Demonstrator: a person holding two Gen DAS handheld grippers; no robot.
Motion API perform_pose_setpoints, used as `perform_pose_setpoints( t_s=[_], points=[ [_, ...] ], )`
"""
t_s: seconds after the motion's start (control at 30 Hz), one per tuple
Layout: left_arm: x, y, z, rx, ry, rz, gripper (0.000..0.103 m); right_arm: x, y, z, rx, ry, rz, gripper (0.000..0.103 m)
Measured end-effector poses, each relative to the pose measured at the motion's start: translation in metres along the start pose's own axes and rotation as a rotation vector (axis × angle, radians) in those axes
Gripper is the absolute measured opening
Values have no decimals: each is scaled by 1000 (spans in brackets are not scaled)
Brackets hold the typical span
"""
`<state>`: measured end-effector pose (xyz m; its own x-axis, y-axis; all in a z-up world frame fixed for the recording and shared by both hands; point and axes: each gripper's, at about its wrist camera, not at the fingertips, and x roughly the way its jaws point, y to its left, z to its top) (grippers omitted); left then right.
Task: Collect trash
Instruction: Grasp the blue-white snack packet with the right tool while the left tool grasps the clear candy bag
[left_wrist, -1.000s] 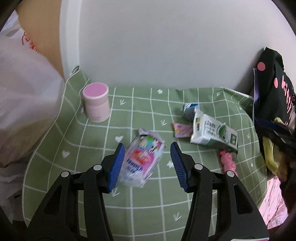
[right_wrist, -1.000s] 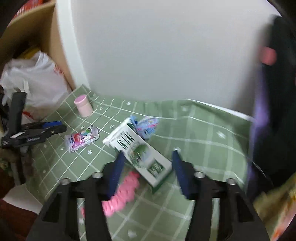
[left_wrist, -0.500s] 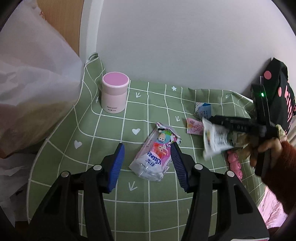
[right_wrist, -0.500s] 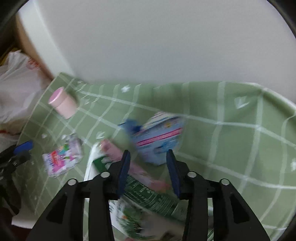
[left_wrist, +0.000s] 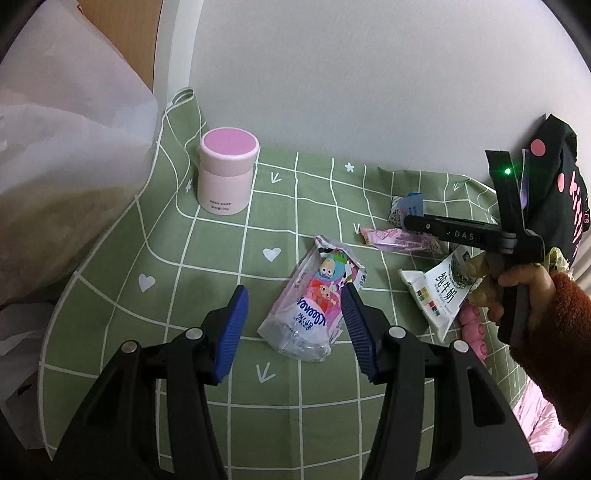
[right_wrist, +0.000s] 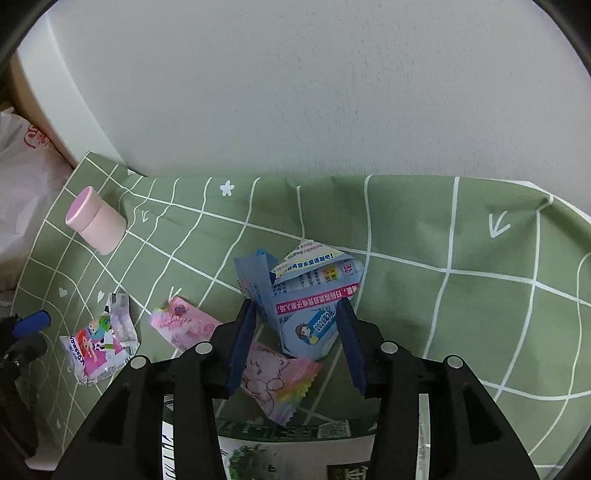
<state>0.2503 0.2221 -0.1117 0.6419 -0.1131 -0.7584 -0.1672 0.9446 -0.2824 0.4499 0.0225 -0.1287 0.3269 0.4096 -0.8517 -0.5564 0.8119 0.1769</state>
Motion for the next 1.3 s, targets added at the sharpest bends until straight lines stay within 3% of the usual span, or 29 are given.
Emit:
perform_pose_setpoints(
  t_s=[0.03, 0.17, 0.53, 0.73, 0.83, 0.9, 0.93, 0.97, 1.1, 1.3],
  points=[
    [1, 0, 0, 0, 4, -2, 50, -3, 2, -2, -6, 3, 6, 20],
    [5, -5, -6, 12, 22, -12, 50, -20, 12, -11, -55, -17, -7, 6],
    [21, -26, -13, 32, 62, -57, 50, -104, 3, -52, -22, -106, 17, 3],
    [22, -40, -12, 52, 60, -78, 50, -107, 13, -84, -54, -68, 16, 3],
    [21, -40, -10, 47, 50, -76, 50, -110, 15, -93, -50, -90, 13, 5],
    [20, -38, -9, 33, 42, -73, 50, -117, 16, -94, -50, -123, 18, 21],
    [18, -38, -9, 26, 38, -72, 50, -121, 16, -93, -48, -140, 23, 41],
    [17, -38, -8, 17, 35, -72, 50, -124, 14, -91, -43, -153, 34, 44],
    [13, -34, -7, 7, 20, -69, 50, -130, 7, -81, -29, -182, 51, 44],
    [10, -30, -7, 9, 5, -62, 58, -107, -11, -48, -23, -186, -22, 45]
  ],
)
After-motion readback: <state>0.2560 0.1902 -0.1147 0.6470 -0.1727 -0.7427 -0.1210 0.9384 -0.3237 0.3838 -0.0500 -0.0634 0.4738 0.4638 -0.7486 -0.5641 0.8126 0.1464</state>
